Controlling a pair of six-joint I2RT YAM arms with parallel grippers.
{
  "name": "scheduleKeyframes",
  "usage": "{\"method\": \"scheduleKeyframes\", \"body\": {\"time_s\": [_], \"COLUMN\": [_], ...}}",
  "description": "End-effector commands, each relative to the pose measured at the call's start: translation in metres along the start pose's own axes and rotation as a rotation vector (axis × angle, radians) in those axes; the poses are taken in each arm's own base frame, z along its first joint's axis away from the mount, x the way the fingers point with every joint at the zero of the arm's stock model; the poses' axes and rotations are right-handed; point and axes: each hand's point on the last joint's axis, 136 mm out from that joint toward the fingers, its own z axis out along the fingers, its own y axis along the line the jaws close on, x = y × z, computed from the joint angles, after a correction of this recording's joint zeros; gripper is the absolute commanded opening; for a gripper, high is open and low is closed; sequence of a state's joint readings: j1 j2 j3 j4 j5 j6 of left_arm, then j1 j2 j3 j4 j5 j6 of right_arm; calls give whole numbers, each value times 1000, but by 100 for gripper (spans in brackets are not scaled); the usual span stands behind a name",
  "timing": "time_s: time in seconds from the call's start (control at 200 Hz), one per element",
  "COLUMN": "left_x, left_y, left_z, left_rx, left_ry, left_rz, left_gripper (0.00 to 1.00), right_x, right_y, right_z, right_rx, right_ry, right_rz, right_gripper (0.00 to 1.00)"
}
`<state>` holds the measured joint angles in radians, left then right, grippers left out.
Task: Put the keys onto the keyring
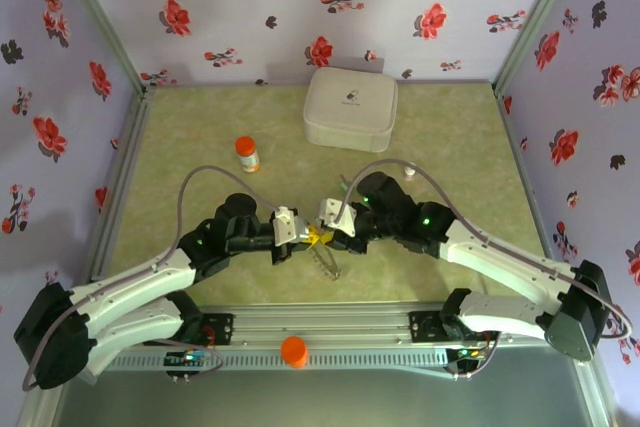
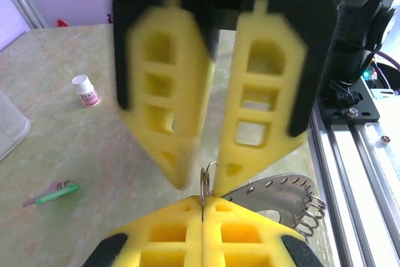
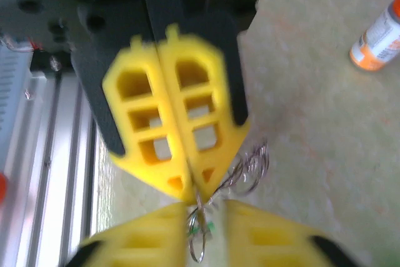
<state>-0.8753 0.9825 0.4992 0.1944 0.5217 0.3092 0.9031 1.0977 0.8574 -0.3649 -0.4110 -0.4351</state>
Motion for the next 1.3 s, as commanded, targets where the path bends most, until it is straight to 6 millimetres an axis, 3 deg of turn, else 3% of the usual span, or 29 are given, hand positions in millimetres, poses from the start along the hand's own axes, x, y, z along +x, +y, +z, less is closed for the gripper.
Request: {"method": "scheduleKeyframes", "body": {"time_s": [0.0,0.43,0.575,0.7,0.895,1.0,1.15,1.295], "left_x": [-16,-17,-18,-18,-20,-25,-34,-34], "left_y": [-2,1,1,1,1,1,3,4], "left_z": [-2,-3,-3,-3,-5,-8,-9,-7], "left_rx": [3,-42,-48,-48,-51,-56,-64,-62], "left_ry": [-74,-200,-216,-217,-232,-255,-310,-315], "left_rz": [-3,-27,-30,-33,-32,-29,-33,-40], "left_gripper": [0,0,0,0,0,0,0,0], "right_x": [-28,9,10,6,12,17,19,10], "right_y": [-11,4,6,7,6,5,3,-4], "right_z": [-23,-10,-6,-4,1,5,9,-4], "right_rx": [5,-25,-38,-52,-53,-48,-38,31], "right_ry": [-233,-253,-248,-263,-235,-219,-220,-282], "right_rz": [119,224,228,231,244,251,256,227], "right_gripper": [34,34,32,28,11,9,11,25]}}
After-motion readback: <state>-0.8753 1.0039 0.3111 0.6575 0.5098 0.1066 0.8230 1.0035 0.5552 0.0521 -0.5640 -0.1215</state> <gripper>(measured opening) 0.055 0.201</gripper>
